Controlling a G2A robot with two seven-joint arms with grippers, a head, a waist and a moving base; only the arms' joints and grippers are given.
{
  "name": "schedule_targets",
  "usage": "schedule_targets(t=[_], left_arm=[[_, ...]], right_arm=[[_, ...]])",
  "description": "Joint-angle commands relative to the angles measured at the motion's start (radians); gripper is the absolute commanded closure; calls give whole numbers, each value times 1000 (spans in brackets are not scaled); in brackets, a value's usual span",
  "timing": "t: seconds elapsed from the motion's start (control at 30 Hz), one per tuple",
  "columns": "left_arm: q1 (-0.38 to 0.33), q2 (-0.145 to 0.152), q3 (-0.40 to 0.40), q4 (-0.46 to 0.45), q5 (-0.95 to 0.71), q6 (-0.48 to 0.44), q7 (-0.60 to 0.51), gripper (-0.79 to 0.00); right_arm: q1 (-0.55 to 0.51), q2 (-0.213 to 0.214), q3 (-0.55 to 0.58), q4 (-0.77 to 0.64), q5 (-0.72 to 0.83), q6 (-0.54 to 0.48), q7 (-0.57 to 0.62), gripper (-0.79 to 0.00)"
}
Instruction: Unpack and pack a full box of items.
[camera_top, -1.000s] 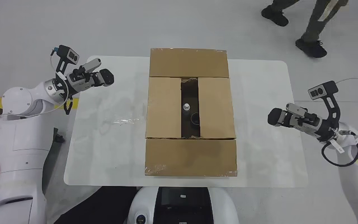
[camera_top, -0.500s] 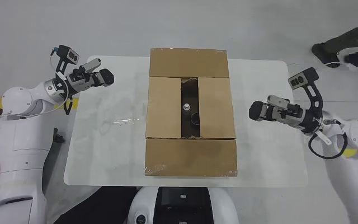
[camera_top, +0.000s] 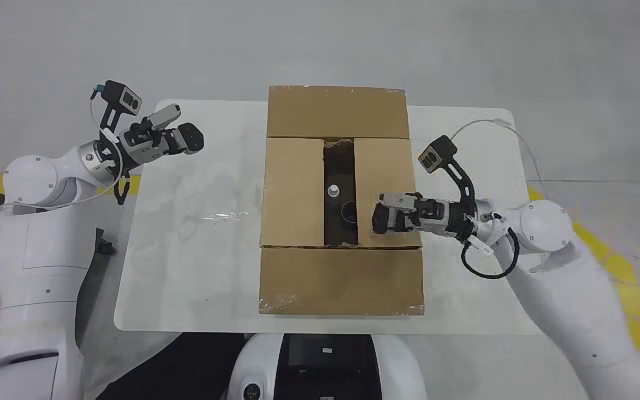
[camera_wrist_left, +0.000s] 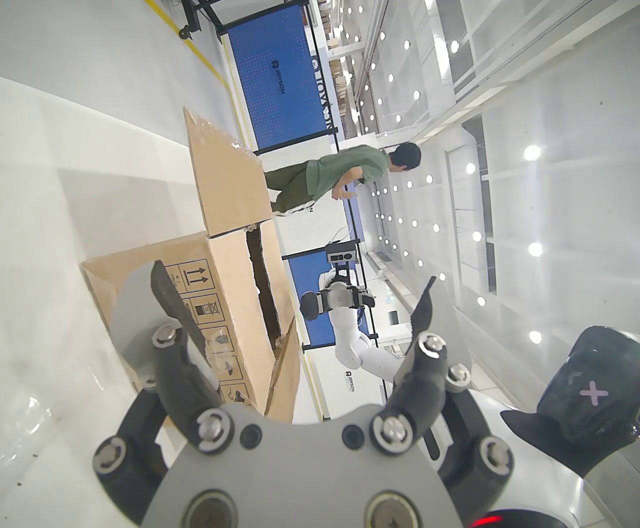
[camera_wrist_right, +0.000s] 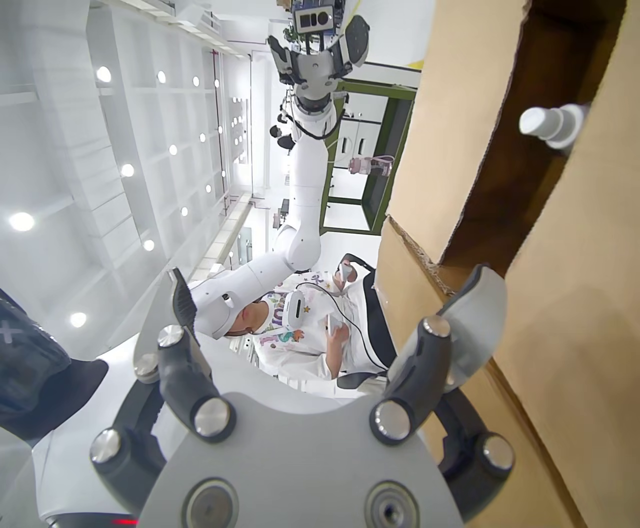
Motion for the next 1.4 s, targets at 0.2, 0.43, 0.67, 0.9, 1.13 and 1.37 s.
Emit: schedule_targets(t=[0.2, 0.43, 0.67, 0.9, 1.13, 1.37], left_arm=[[0, 0, 0, 0, 0, 0, 0, -785], [0, 0, 0, 0, 0, 0, 0, -785], [0, 0, 0, 0, 0, 0, 0, -785], [0, 0, 0, 0, 0, 0, 0, -785], [0, 0, 0, 0, 0, 0, 0, -785], [0, 0, 0, 0, 0, 0, 0, -785]], right_arm=[[67, -34, -111, 49, -14, -8, -30, -785], [130, -67, -194, 111, -33, -24, -63, -785], [164, -96, -253, 161, -57, -51, -104, -785], [188, -122, -302, 199, -87, -76, -124, -785], [200, -144, -328, 224, -82, -91, -114, -785], [194, -160, -342, 242, -80, -103, -116, -785]])
